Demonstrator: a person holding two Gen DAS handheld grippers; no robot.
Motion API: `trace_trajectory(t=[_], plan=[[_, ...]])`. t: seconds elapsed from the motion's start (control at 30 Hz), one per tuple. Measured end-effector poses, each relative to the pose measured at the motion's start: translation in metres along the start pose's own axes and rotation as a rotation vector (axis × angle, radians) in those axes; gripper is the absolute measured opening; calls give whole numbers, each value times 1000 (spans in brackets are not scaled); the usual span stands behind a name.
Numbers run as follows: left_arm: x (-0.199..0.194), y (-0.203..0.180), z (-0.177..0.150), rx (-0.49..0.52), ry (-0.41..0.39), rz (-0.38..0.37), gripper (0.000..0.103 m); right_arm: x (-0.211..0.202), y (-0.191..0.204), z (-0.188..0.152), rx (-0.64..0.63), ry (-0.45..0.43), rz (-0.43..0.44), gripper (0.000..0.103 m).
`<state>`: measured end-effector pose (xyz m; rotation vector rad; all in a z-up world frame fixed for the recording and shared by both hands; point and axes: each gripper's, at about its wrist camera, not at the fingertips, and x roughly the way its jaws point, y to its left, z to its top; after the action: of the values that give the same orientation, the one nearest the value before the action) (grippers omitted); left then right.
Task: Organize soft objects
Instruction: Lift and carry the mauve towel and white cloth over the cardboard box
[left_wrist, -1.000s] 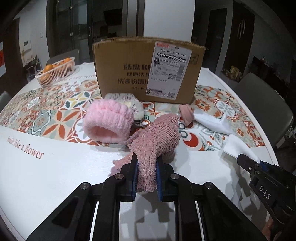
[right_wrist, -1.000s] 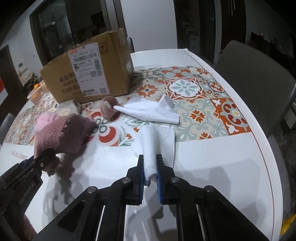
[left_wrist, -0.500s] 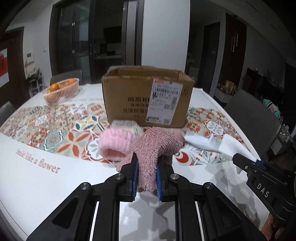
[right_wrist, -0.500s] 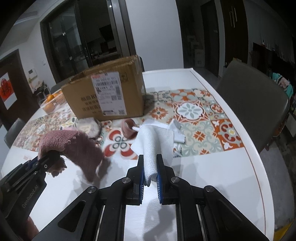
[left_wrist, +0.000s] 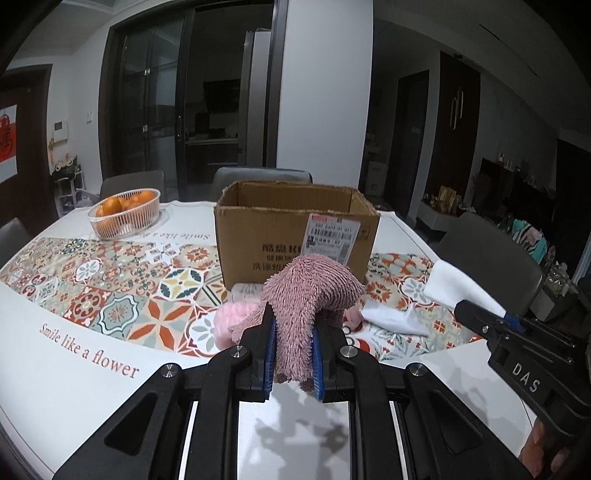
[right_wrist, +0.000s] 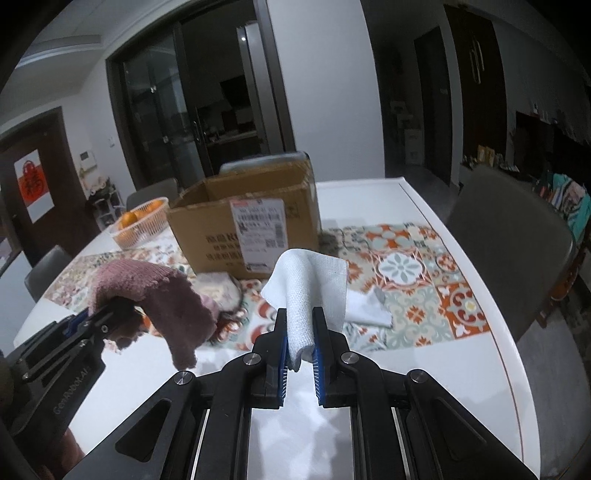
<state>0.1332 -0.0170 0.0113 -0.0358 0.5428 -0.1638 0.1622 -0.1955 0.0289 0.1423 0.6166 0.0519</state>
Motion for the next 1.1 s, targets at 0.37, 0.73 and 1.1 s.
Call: trace_trajectory(t=[0.37, 0.73, 1.1], plan=[[-13, 7, 33, 19, -91, -18, 17, -12, 15, 28, -13, -93, 35, 13], [-13, 20, 71, 14, -176, -9, 17, -13, 32, 62, -37, -192, 66, 13], [0, 28, 105, 29, -255, 5, 18, 1, 39, 93, -50, -254, 75, 13]])
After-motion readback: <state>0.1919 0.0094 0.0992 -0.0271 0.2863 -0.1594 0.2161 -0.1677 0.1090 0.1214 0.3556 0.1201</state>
